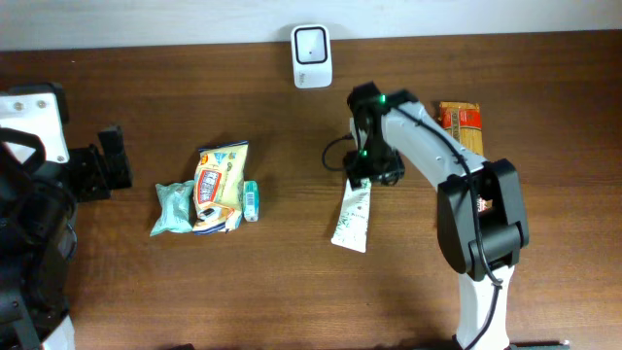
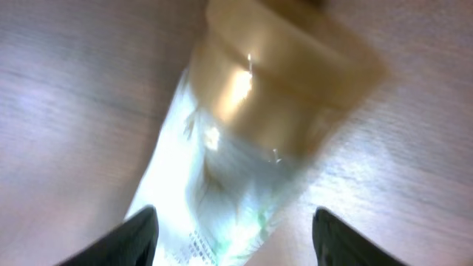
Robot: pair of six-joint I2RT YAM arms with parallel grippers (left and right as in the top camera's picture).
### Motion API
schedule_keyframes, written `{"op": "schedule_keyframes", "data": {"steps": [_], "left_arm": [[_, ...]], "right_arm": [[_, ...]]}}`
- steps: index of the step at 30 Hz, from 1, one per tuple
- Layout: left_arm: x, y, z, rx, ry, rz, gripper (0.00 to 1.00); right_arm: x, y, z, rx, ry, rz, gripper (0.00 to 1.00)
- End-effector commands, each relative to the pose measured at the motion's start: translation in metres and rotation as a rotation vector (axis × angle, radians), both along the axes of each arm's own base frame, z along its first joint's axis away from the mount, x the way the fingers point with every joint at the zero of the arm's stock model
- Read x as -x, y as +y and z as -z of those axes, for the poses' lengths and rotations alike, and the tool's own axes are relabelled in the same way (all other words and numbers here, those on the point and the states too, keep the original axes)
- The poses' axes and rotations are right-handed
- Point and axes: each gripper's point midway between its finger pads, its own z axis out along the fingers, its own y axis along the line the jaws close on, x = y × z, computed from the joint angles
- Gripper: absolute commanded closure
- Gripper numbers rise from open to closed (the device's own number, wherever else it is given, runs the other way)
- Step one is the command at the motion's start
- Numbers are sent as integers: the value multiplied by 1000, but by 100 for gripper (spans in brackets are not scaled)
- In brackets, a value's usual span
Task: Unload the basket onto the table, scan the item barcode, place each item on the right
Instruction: 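Move the right gripper to the white tube and grasp it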
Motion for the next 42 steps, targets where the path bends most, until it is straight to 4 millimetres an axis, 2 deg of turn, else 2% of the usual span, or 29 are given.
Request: {"op": "schedule_keyframes", "data": {"steps": [1, 2, 3, 5, 6, 10, 13, 15, 19, 22, 27, 31, 32, 34, 36, 38, 39, 41, 42], "left_arm": [[1, 2, -4, -21, -11, -2, 1], [1, 2, -4, -21, -11, -2, 1], [1, 2, -4, -21, -11, -2, 1], [1, 2, -4, -21, -11, -1, 1], [1, 2, -4, -21, -11, -2, 1], [1, 2, -4, -21, -11, -2, 1], [1, 2, -4, -21, -11, -2, 1], [1, 2, -4, -21, -11, -2, 1], [1, 2, -4, -21, -11, -2, 1], [1, 2, -4, -21, -11, -2, 1], [1, 2, -4, -21, -11, -2, 1], [1, 2, -4, -21, -11, -2, 1], [1, 2, -4, -21, -11, -2, 1], [1, 2, -4, -21, -11, -1, 1], [1, 2, -4, -21, -11, -2, 1], [1, 2, -4, -21, -11, -2, 1], [1, 2, -4, -21, -11, -2, 1], [1, 2, -4, -21, -11, -2, 1], [1, 2, -4, -21, -11, -2, 1]], "right_arm": [[-25, 29, -57, 1, -150, -25, 34], [-21, 34, -58, 84, -176, 59, 34], [-13, 29, -55, 200, -197, 191, 35], [0, 35, -47, 284, -213, 249, 34], [11, 37, -39, 331, -218, 264, 29], [35, 42, -19, 374, -177, 225, 26], [49, 60, -9, 394, -173, 157, 27], [55, 64, 2, 430, -165, 121, 26], [61, 52, 26, 526, -115, 93, 28], [55, 33, 17, 617, -162, 98, 31], [46, 3, 18, 657, -134, 155, 31], [45, -12, 34, 638, -88, 142, 32], [46, -14, 36, 641, -83, 142, 35], [46, -14, 36, 643, -82, 141, 50], [45, -15, 36, 645, -87, 140, 77], [44, -15, 36, 646, -88, 112, 85], [43, -16, 36, 649, -91, 109, 96], [42, -12, 34, 627, -77, 63, 96], [42, -3, 31, 571, -52, 24, 96]]}}
